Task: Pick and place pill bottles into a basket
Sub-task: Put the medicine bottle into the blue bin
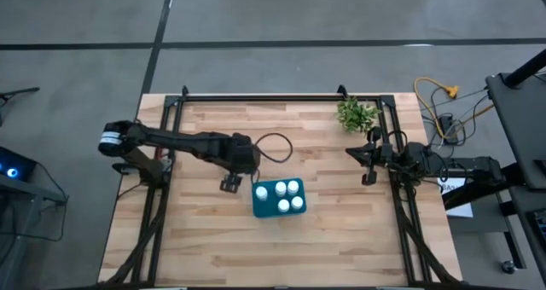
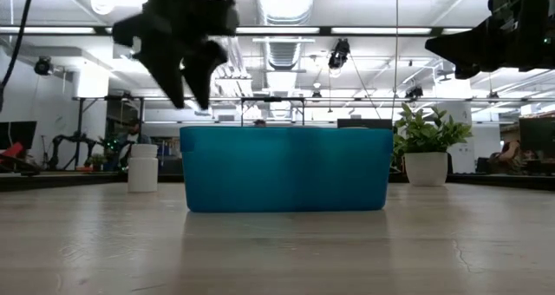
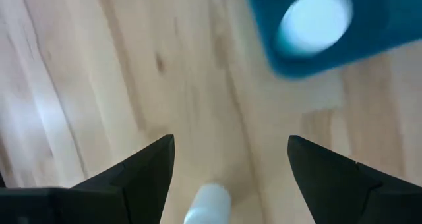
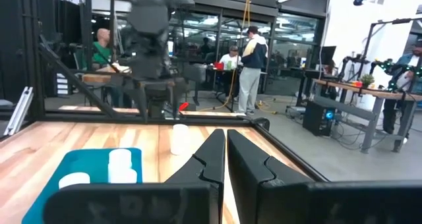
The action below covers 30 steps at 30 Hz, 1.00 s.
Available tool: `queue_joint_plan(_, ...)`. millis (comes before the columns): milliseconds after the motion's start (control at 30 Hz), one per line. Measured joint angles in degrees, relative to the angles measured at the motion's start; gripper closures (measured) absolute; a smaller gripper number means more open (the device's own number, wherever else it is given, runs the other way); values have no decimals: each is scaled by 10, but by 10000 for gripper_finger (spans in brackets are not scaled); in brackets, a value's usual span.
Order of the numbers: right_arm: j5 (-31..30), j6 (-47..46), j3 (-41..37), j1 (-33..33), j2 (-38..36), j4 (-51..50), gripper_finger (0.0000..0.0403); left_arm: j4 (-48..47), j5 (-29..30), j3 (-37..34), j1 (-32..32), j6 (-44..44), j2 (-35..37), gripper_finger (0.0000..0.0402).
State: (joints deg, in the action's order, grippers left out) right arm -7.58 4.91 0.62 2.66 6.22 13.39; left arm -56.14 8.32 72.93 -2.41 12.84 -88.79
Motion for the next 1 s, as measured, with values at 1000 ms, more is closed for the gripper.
queue_joint_plan(1000, -1, 0, 0, 0, 4, 1, 394, 96, -43, -212, 142, 17, 119, 125)
